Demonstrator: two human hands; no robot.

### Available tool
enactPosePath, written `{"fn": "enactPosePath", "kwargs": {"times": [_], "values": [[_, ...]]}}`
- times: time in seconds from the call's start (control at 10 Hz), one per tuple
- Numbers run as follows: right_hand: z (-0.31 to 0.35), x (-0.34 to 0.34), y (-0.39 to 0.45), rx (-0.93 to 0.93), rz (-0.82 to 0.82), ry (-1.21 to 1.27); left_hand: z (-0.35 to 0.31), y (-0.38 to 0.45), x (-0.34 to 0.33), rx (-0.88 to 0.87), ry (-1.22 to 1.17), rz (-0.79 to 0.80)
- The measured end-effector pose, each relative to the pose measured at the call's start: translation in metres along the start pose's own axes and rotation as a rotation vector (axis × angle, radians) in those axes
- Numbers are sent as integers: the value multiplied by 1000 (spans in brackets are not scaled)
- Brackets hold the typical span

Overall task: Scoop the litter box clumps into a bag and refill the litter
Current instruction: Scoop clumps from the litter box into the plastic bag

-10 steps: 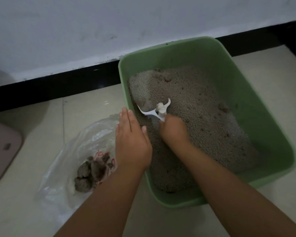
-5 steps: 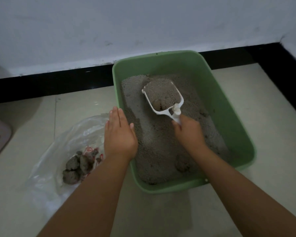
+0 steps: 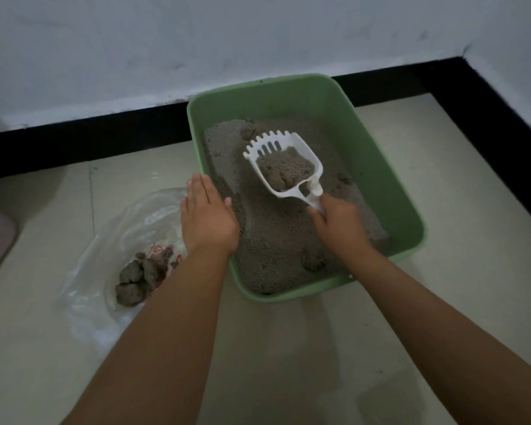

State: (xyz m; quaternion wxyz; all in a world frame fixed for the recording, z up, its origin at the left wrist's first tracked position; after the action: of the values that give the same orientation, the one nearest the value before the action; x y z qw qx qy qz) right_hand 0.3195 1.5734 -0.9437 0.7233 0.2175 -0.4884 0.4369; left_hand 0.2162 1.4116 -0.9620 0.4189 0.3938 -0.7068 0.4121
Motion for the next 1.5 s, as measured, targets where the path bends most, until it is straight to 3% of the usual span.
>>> {"fn": "enactPosePath", "kwargs": {"times": [0.3, 0.5, 0.6, 0.7, 0.8, 1.0, 1.1, 1.3, 1.5], "values": [[-18, 1, -8, -199, -90, 77, -4, -1, -2, 16, 52, 21], [-1, -14, -10, -49, 24, -90, -3, 0, -4, 10, 65, 29], [-14, -9, -6, -146, -27, 113, -3, 0, -4, 8, 67, 35], [-16, -6, -7, -149, -45, 115, -4, -1, -4, 12, 67, 35], [-1, -16, -10, -35, 36, 7, -4, 0, -3, 17, 64, 25], [-16, -6, -8, -162, -27, 80, -4, 0, -5, 21, 67, 27], [-6, -15, -9, -73, 44, 44, -4, 0, -4, 15, 78, 18], [-12, -10, -8, -97, 27, 85, -4, 2, -7, 10, 53, 16], [8, -6, -20, 32, 61, 38, 6, -16, 5, -162, -66, 14]]}}
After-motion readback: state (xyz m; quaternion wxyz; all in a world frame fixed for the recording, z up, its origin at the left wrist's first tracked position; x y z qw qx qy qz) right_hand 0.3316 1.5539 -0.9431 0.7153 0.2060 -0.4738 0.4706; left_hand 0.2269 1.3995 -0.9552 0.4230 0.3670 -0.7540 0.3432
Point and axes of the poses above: each hand's wrist, its own y-axis towards the middle knuckle, its own x-axis out of the back of the hand, z = x × y, the point moved 7 cm from there along y, towards the middle knuckle, and after that the axes turned 1 degree about z, right-handed, at the moved point
